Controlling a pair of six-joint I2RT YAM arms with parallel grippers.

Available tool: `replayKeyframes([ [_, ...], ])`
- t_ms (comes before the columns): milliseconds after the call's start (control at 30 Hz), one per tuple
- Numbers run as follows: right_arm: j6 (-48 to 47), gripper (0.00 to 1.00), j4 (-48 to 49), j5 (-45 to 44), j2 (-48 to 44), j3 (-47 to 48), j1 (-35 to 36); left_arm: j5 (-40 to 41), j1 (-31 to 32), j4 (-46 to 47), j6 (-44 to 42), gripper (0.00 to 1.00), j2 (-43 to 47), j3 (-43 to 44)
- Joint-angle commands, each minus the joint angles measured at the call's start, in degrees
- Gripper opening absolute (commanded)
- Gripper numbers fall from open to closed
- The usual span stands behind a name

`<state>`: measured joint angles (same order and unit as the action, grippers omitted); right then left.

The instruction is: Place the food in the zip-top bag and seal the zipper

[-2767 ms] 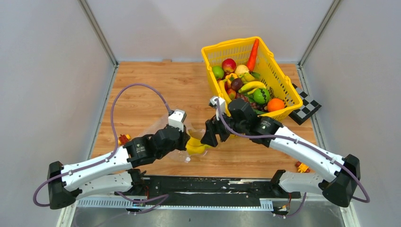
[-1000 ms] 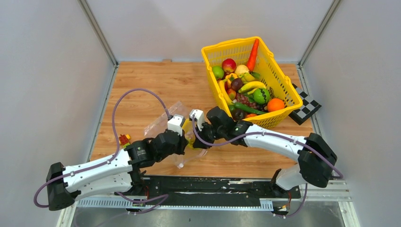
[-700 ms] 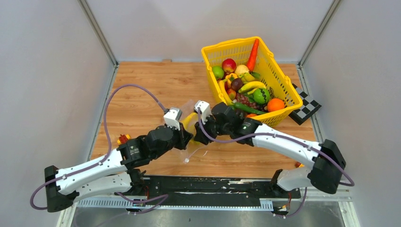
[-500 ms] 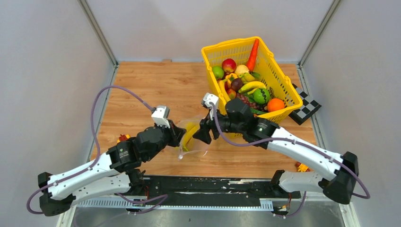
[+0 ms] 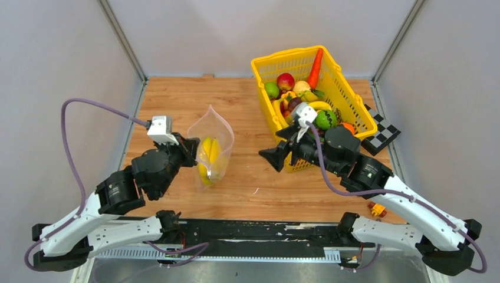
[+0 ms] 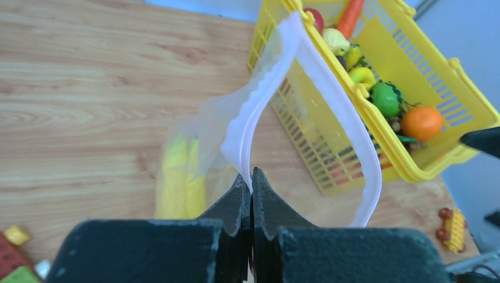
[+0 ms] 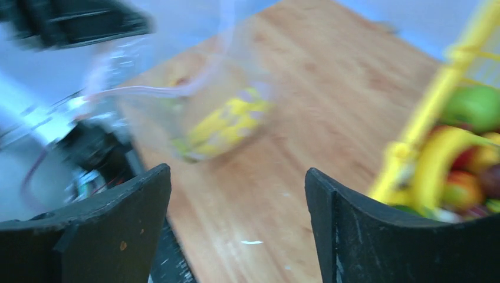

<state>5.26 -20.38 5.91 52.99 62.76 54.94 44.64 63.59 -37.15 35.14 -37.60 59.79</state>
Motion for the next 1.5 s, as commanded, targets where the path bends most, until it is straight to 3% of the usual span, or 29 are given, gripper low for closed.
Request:
replayKeyframes([
  [0,0.1,0.79,-5.3,-24.6,-0.1,3.8,-4.0,6.5,0.0,-8.1,-2.7,0.00,-4.9,3.9],
  [67,0.5,0.77,-7.7,-25.7,1.4,4.8,-8.5,6.1,0.0,-9.0,-1.4,0.00,-6.1,2.9],
  [400,4.3,0.92,-12.6,-11.7,11.7,5.1,-28.6,-2.0,0.1,-2.5,-1.4,0.00,-9.0,-3.3],
  [633,3.8,0.93,-8.1,-10.9,17.0,3.5,-34.2,-8.1,0.0,4.1,-0.4,0.00,-8.5,-7.2],
  [800,1.1,0.88,-5.5,-9.9,23.4,7.7,-37.6,-11.3,0.1,7.0,0.5,0.00,-8.9,-9.4],
  [933,-7.9,0.72,0.2,-13.0,29.4,11.1,-39.3,-13.1,0.0,9.2,1.2,0.00,-8.8,-10.6],
  [1000,-12.0,0.69,-0.3,-13.5,32.5,14.4,-40.2,-14.1,0.0,9.3,1.5,0.00,-8.6,-10.8],
  [1367,-31.6,0.62,6.9,-0.2,43.8,19.2,-43.9,-13.3,0.0,8.8,1.7,0.00,-7.2,-12.0],
  [1467,-36.8,0.60,4.6,4.4,46.5,20.8,-44.1,-12.9,0.0,7.8,1.4,0.00,-7.0,-11.7],
])
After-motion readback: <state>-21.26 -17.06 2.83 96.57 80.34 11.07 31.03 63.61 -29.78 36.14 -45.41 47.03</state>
